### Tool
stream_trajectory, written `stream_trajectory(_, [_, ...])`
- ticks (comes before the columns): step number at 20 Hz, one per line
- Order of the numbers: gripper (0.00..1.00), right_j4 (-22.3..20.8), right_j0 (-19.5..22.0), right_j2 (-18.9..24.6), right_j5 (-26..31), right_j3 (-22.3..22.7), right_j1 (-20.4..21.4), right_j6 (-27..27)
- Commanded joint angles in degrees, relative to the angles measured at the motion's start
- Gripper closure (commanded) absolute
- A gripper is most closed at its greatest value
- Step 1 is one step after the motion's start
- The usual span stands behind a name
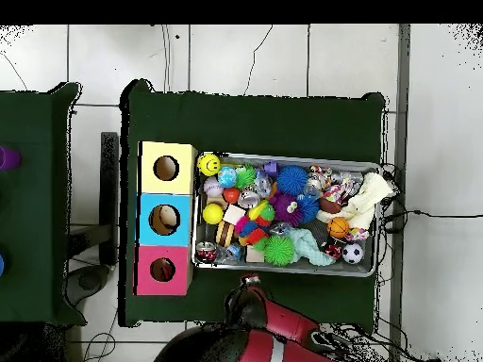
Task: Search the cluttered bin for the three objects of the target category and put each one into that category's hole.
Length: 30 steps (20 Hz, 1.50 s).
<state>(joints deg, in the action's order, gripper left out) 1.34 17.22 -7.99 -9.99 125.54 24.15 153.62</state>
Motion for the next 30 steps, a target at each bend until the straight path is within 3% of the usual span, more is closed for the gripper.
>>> stream_trajectory(1, [0.0,3.4,-0.3,3.9,2.2,-8.2,2.8,4.8])
stream_trajectory(10, [0.0,3.7,0.5,4.8,10.6,-7.1,9.0,3.7])
stream_trajectory(30, [0.0,4.2,1.0,5.6,18.4,-8.6,12.8,4.1])
